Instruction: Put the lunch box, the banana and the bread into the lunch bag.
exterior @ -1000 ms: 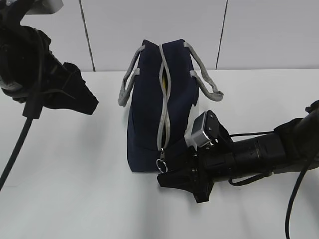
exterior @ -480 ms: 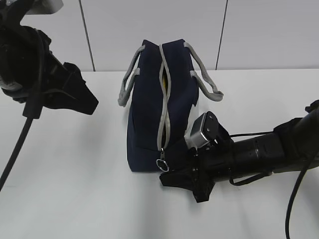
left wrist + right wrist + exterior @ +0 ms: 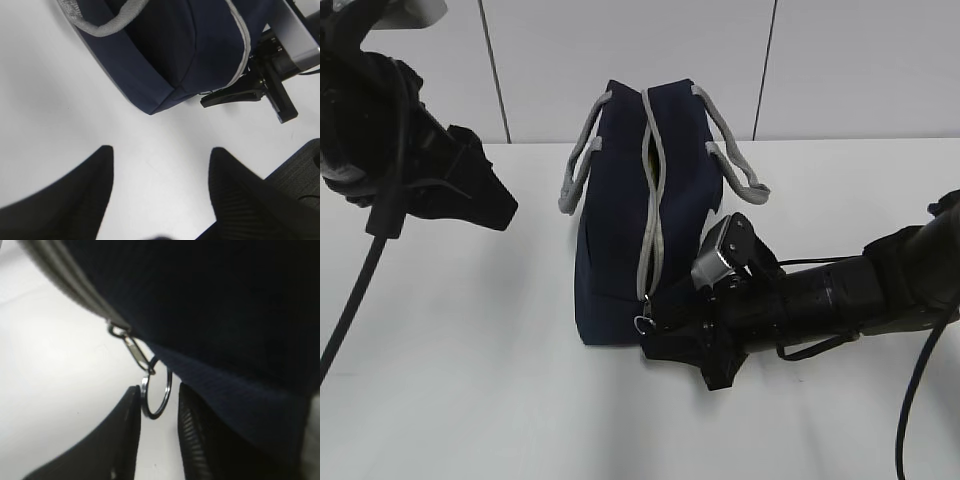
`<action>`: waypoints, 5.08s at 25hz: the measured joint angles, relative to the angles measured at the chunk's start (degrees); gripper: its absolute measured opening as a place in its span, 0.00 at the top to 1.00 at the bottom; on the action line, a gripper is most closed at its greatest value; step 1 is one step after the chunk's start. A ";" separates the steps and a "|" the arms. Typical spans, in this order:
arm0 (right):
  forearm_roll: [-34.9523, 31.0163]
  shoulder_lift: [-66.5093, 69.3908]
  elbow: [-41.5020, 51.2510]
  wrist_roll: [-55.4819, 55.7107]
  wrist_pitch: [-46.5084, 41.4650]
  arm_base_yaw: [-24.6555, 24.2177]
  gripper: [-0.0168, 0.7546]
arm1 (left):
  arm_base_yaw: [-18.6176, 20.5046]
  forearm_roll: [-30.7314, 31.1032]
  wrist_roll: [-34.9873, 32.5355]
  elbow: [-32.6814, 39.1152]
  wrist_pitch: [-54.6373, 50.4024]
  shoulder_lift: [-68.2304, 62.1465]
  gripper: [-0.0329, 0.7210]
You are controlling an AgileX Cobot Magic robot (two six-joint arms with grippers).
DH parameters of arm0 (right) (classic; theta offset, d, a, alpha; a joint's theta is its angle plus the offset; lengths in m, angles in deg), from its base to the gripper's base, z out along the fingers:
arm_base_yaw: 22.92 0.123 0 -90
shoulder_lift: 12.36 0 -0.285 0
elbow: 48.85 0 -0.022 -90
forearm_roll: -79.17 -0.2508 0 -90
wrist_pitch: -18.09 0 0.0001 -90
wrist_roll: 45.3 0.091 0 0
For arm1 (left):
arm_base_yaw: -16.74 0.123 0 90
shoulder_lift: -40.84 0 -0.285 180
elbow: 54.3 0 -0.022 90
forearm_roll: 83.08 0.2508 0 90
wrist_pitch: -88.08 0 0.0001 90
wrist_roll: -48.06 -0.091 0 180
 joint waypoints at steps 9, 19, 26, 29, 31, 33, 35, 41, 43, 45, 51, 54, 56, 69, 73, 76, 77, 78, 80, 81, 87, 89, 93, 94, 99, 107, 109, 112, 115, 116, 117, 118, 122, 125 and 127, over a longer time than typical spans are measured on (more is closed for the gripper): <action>0.14 0.00 -0.10 2.10 1.13 0.00 0.98 | 0.00 0.00 -0.15 0.00 -0.02 0.00 0.39; 6.86 -1.91 -0.10 11.20 1.43 0.00 0.98 | 0.00 -0.05 -0.26 0.00 -0.02 0.00 0.39; 12.47 -6.89 -0.10 20.13 5.76 0.00 0.98 | 0.00 -0.05 -0.32 0.00 -0.02 0.00 0.39; 14.69 -8.28 -0.10 23.13 6.07 0.00 0.98 | 0.00 -0.05 -0.37 0.00 -0.02 0.00 0.39; 16.03 -9.11 0.01 24.63 6.21 0.00 0.98 | 0.00 -0.05 -0.37 0.00 -0.02 0.00 0.39; 17.56 -10.65 0.01 26.54 6.21 0.00 0.98 | 0.00 -0.05 -0.37 0.00 0.03 0.00 0.39; 18.69 -12.26 0.01 28.24 6.21 0.00 0.98 | 0.00 -0.05 -0.37 0.00 0.03 0.00 0.39; 20.66 -15.98 0.10 31.46 5.36 0.00 0.98 | 0.00 -0.05 -0.37 0.00 0.03 0.00 0.39; 21.16 -17.22 0.10 32.14 4.95 0.00 0.98 | 0.00 -0.05 -0.37 0.00 0.08 0.00 0.39; 21.69 -18.40 0.10 32.61 4.22 0.00 0.98 | 0.00 -0.05 -0.37 0.00 0.08 0.00 0.39; 22.45 -21.47 0.22 32.89 4.08 0.00 0.98 | 0.00 -0.05 -0.37 0.00 0.39 0.00 0.39; 22.84 -21.73 -0.37 32.98 4.08 0.00 0.98 | 0.00 -0.05 -0.37 0.00 0.49 0.00 0.39; 23.06 -21.73 -1.16 32.98 3.99 0.00 0.98 | 0.00 -0.05 -0.37 0.00 0.49 0.00 0.39; 24.59 -22.09 -6.63 34.29 2.04 0.00 0.98 | 0.00 -0.22 -2.22 0.00 1.72 0.00 0.39; 25.21 -22.09 -8.59 34.63 1.24 0.00 0.98 | 0.00 -0.22 -2.29 0.00 1.96 0.00 0.39; 25.34 -22.09 -10.17 34.87 0.95 0.00 0.98 | 0.00 -0.22 -2.29 0.00 2.00 0.00 0.39; 25.59 -22.09 -10.84 34.99 0.80 0.00 0.98 | 0.00 -0.22 -2.30 0.00 2.00 0.00 0.39; 25.72 -22.09 -11.26 34.99 0.67 0.00 0.98 | 0.00 -0.22 -2.35 0.00 2.00 0.00 0.39; 25.72 -22.09 -12.46 35.40 0.34 0.00 0.98 | 0.00 -0.22 -2.36 0.00 2.00 0.00 0.39; 25.72 -22.09 -13.04 35.73 0.21 0.00 0.98 | 0.00 -0.22 -2.56 0.00 2.00 0.00 0.39; 26.09 -22.09 -16.23 36.79 -0.13 0.00 0.98 | 0.00 -0.34 -4.51 0.00 2.17 0.00 0.39; 26.19 -22.09 -17.32 36.92 -0.13 0.00 0.98 | 0.00 -0.46 -5.09 0.00 2.28 0.00 0.39; 26.44 -22.09 -19.07 37.27 -0.13 0.00 0.98 | 0.00 -0.64 -5.79 0.00 2.65 0.00 0.39; 26.44 -22.09 -19.33 37.27 -0.01 0.00 0.98 | 0.00 -0.86 -6.16 0.00 2.77 0.00 0.39; 26.32 -22.09 -20.60 37.47 0.73 0.00 0.98 | 0.00 -4.44 -9.61 1.01 5.06 0.00 0.39; 22.22 -22.09 -20.86 37.50 1.95 0.00 0.98 | 0.00 -15.20 -19.97 8.50 13.11 0.00 0.39; 22.39 -22.09 -20.86 37.50 2.05 0.00 0.98 | 0.00 -19.29 -23.52 9.02 15.57 0.00 0.39; 24.43 -22.09 -20.86 37.98 2.05 0.00 0.98 | 0.00 -25.63 -28.69 9.04 20.46 0.00 0.39; 24.97 -21.87 -20.86 38.32 2.05 0.00 0.98 | 0.00 -28.30 -30.94 9.04 24.24 0.00 0.39; 24.97 -21.76 -20.86 38.41 2.05 0.00 0.98 | 0.00 -28.52 -31.30 9.04 25.02 -0.06 0.39; 24.97 -21.76 -20.86 38.41 2.05 0.00 0.98 | 0.00 -28.66 -31.62 9.04 25.71 -0.19 0.39; 24.97 -21.75 -20.86 38.55 2.05 0.00 0.98 | 0.00 -28.87 -31.80 9.04 26.20 -0.56 0.39; 25.19 -21.75 -21.12 38.58 2.73 0.00 0.98 | 0.00 -29.81 -32.12 9.04 27.62 -3.08 0.39; 25.19 -21.75 -21.21 38.67 2.83 0.00 0.98 | 0.00 -30.26 -32.62 9.04 29.02 -4.73 0.39; 25.19 -21.75 -21.21 38.67 2.83 0.00 0.98 | 0.00 -30.55 -33.20 9.04 30.39 -5.68 0.39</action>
